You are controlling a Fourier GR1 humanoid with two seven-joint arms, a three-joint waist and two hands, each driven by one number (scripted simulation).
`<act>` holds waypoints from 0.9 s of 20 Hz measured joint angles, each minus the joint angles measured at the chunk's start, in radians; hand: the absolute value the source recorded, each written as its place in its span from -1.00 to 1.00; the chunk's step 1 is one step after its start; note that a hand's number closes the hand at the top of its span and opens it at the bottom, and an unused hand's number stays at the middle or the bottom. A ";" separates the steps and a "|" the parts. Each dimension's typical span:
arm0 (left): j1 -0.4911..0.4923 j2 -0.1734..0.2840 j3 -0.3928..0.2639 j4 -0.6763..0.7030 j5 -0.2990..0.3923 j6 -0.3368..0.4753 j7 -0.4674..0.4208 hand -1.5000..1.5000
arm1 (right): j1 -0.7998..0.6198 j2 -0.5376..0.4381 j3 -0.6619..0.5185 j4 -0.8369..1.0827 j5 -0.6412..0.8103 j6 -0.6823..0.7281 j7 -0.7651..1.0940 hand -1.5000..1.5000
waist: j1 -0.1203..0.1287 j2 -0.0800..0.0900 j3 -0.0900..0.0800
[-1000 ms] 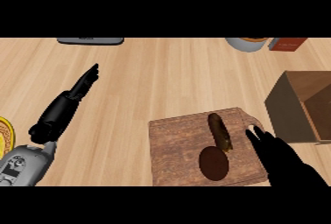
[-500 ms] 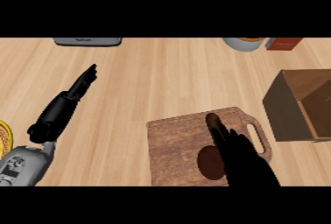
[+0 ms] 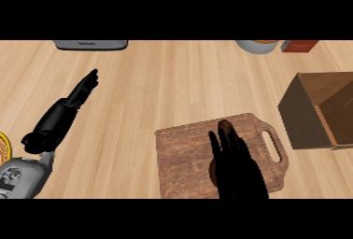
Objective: Pick the cupcake from the cutting board and place it in the cardboard box
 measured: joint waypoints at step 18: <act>0.004 -0.041 0.036 -0.012 -0.040 -0.028 0.019 0.00 | 0.101 0.144 -0.107 0.159 0.166 0.090 -0.119 -1.00 | -0.007 0.001 0.002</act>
